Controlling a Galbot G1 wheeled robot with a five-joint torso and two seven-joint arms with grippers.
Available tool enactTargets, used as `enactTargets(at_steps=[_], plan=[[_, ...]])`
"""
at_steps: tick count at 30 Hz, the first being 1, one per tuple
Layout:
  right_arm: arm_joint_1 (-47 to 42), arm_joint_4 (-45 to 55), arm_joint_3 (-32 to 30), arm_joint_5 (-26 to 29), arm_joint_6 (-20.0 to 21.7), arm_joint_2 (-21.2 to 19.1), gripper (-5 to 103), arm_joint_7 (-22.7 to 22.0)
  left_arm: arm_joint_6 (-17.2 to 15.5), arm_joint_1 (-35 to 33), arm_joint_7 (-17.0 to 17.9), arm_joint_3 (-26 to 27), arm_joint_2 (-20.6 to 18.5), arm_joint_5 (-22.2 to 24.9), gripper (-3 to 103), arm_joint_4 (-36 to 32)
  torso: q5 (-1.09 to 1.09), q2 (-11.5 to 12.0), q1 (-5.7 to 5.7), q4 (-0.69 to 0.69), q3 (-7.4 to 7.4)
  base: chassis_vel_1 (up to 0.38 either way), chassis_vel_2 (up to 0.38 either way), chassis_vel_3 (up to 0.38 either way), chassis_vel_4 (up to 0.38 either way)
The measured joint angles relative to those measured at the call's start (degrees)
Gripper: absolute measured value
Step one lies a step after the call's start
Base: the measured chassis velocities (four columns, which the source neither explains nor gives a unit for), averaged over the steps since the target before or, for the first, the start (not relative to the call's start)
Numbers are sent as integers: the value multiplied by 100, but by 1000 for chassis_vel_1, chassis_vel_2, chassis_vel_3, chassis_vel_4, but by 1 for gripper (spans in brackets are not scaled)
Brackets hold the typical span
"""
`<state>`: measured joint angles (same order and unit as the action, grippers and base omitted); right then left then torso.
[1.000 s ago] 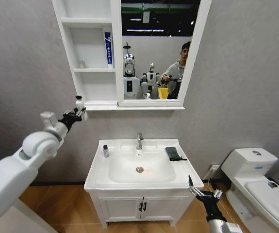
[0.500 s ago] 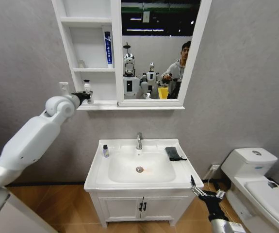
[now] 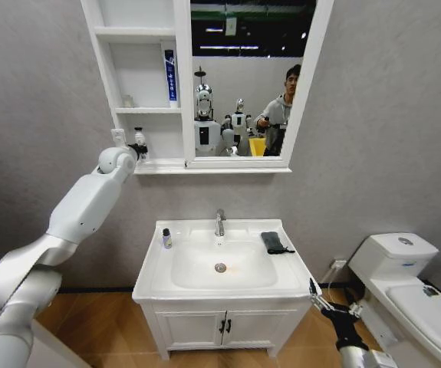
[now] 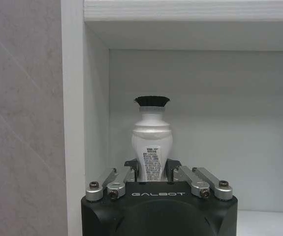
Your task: Move facial cleanser and shampoo from washbasin to cabinet, then wipe washbasin with towel.
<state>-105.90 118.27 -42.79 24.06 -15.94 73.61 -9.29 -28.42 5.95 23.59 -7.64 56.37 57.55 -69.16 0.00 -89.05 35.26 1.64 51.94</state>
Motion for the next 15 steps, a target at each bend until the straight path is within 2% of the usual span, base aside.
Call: enactTargets(at_steps=[2,4,5,6,7,9,12,13,14,15], plan=[[2,-8,-2,-5,0,1,100,0,16,-23,-8,6,-6,5,26,2,1,0,0,1,-1,0,0,0,0],[6,-19,-16,-7,0,10,100,-3,70,-103,-47,48,-35,8,28,-24,3,-1,-1,2,-1,0,0,0,0],[9,-21,-29,-3,0,16,100,-6,121,-204,-102,87,-82,24,34,-89,-1,-1,-1,1,0,0,0,0,0],[11,-28,-42,1,0,18,100,-9,215,-325,-209,129,-171,34,44,-222,-4,0,0,1,0,0,0,0,0],[11,-28,-42,1,0,18,100,-9,215,-325,-209,129,-171,34,44,-222,-4,0,0,1,0,0,0,0,0],[19,-51,-42,1,1,14,100,-10,317,-645,-406,245,-456,30,56,-721,0,0,0,2,0,0,0,0,0],[24,-57,-32,-1,3,13,100,-11,334,-795,-434,299,-588,32,56,-953,-1,0,0,1,0,0,0,0,0],[40,-59,-3,-8,9,7,100,-11,360,-1125,-485,432,-851,76,67,-1414,-1,0,0,2,0,0,0,0,0],[48,-61,10,-14,15,4,100,-13,416,-1370,-523,537,-1045,101,67,-1728,-1,0,-1,1,0,0,0,0,0],[61,-61,33,-23,23,-2,100,-15,494,-1689,-572,674,-1292,140,72,-2110,-2,0,-1,0,-1,0,0,0,0]])
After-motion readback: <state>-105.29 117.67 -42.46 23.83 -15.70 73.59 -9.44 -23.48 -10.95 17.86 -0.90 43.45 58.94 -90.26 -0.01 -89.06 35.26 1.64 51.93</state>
